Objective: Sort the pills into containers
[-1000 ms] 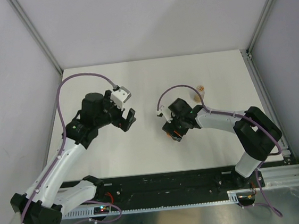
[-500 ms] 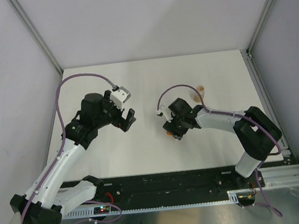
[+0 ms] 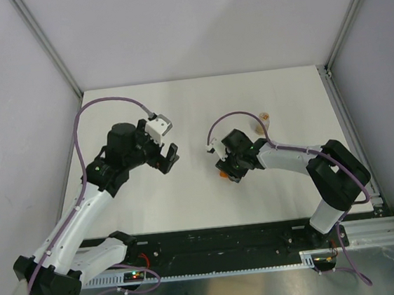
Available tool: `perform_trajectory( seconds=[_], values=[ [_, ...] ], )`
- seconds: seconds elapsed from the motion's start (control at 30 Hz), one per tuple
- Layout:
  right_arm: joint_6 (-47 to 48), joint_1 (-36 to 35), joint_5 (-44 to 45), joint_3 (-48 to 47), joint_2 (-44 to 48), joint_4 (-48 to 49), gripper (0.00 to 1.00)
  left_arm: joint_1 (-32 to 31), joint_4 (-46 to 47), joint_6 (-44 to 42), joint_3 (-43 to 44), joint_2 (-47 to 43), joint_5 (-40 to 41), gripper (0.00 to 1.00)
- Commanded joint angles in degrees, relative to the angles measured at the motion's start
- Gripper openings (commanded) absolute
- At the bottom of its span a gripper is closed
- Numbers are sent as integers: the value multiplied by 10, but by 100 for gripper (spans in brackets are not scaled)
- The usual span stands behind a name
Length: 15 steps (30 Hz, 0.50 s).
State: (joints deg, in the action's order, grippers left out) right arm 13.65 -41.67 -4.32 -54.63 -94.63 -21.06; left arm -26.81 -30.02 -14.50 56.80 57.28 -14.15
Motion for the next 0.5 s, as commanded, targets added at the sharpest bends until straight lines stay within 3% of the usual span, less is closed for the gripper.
perform_trajectory(
  seconds=[0.0, 0.47],
  values=[
    [-2, -2, 2, 0, -1, 14, 42, 6, 19, 3, -7, -15, -6, 100],
    [1, 9, -21, 0, 2, 12, 32, 6, 20, 3, -4, -9, -10, 100]
  ],
)
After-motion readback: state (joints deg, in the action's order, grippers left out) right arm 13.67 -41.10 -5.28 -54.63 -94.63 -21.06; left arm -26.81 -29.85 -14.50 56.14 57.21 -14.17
